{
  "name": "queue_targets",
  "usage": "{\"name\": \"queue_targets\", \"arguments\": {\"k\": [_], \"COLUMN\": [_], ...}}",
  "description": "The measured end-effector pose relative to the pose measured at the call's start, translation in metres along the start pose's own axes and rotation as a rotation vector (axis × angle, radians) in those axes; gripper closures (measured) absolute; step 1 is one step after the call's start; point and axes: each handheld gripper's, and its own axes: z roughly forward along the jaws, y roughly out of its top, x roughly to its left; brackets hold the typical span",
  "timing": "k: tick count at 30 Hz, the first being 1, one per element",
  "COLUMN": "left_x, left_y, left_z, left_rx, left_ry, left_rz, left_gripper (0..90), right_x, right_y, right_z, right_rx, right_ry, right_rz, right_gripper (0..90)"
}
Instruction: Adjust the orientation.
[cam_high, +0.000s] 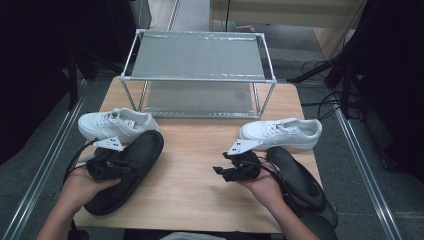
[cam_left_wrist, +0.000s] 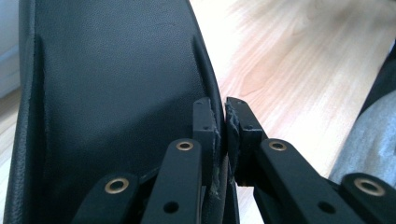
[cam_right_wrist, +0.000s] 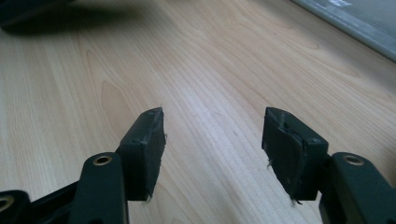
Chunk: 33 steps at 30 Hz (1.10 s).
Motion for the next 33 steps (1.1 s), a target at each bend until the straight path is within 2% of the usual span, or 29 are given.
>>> {"name": "queue_targets", "arguments": {"k": [2,10,14,18,23,26,28,33], "left_x": [-0.005,-0.014,-0.021,-0.027,-0.035,-0.041,-0.046,-0.055], "left_y": [0.008,0.046,0.066,0.085,0.104,0.115,0.12,0.122], "left_z": [0.006,0.041,0.06,0.075,0.095,0.107,0.117,0.141], "left_rx": [0.018,0.045,0.073,0.085,0.077,0.067,0.07,0.08], "left_ry": [-0.012,-0.081,-0.096,-0.112,-0.135,-0.149,-0.142,-0.134], "left_rz": [0.027,0.075,0.103,0.119,0.13,0.139,0.159,0.186], "left_gripper": [83.2,83.1,83.1,83.0,82.9,82.8,82.9,82.1], "right_x": [-0.002,-0.004,-0.006,-0.008,-0.007,-0.007,-0.007,-0.009], "right_y": [0.0,-0.003,-0.005,-0.008,-0.011,-0.013,-0.015,-0.019], "right_z": [-0.001,-0.005,-0.009,-0.012,-0.016,-0.019,-0.021,-0.026], "right_rx": [-0.011,-0.02,-0.025,-0.031,-0.032,-0.031,-0.033,-0.038], "right_ry": [-0.003,-0.011,-0.021,-0.027,-0.039,-0.046,-0.057,-0.069], "right_rz": [0.007,0.022,0.034,0.049,0.056,0.06,0.068,0.085], "right_gripper": [40.9,41.2,41.2,41.2,41.2,41.2,41.3,41.3]}}
